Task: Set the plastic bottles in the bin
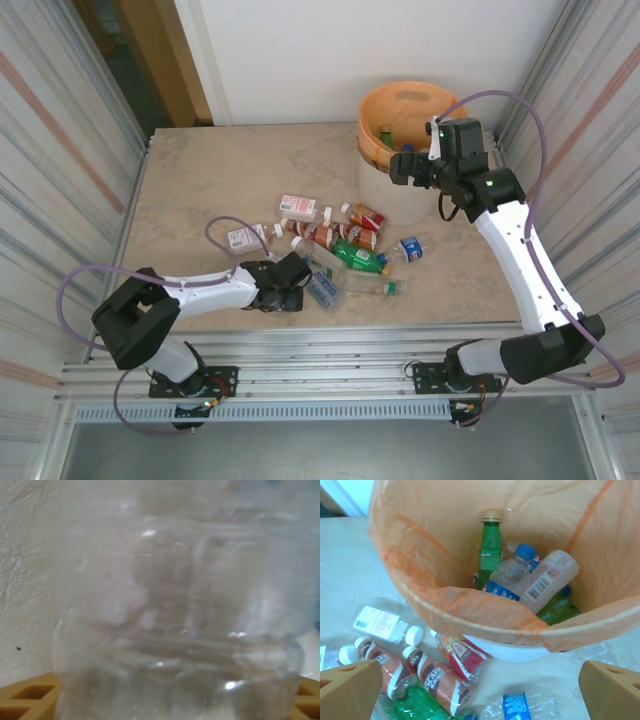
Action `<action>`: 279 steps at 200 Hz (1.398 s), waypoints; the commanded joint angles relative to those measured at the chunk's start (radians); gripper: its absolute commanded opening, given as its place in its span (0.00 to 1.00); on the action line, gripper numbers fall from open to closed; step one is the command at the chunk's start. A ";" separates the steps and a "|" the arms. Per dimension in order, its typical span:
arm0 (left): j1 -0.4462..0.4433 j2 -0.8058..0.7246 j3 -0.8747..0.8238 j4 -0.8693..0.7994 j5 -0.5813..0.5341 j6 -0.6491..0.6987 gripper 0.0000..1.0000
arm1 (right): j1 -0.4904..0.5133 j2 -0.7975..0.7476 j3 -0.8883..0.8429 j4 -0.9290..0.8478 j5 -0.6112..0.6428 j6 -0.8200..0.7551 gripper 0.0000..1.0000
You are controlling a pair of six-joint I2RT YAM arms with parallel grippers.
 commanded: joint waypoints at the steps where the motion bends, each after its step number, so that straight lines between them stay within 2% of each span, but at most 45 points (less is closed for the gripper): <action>1: 0.006 0.018 -0.020 0.013 0.019 -0.024 0.64 | 0.019 -0.031 -0.012 0.025 0.028 0.021 0.98; 39: 0.006 -0.047 -0.031 -0.027 0.002 -0.039 0.48 | 0.029 -0.061 -0.031 0.038 0.012 0.027 0.98; 69: 0.000 -0.177 -0.023 -0.086 -0.035 -0.029 0.47 | 0.029 -0.100 -0.062 0.055 -0.035 0.046 0.98; 98: -0.004 -0.334 0.001 -0.095 -0.063 0.031 0.47 | 0.029 -0.136 -0.101 0.087 -0.148 0.077 0.98; 129: -0.009 -0.479 0.022 0.009 -0.065 0.178 0.46 | 0.030 -0.162 -0.156 0.160 -0.333 0.119 0.98; 158: -0.008 -0.554 0.006 0.245 -0.022 0.361 0.45 | 0.036 -0.163 -0.201 0.249 -0.512 0.163 0.98; 182: -0.006 -0.551 0.018 0.432 0.063 0.480 0.45 | 0.066 -0.143 -0.203 0.283 -0.585 0.172 1.00; 207: 0.004 -0.503 0.057 0.546 0.171 0.553 0.45 | 0.110 -0.123 -0.202 0.326 -0.656 0.179 0.98; 246: 0.012 -0.409 0.119 0.635 0.279 0.576 0.45 | 0.175 -0.094 -0.197 0.390 -0.723 0.192 0.88; 279: 0.012 -0.366 0.150 0.671 0.314 0.575 0.45 | 0.198 -0.059 -0.197 0.426 -0.753 0.213 0.75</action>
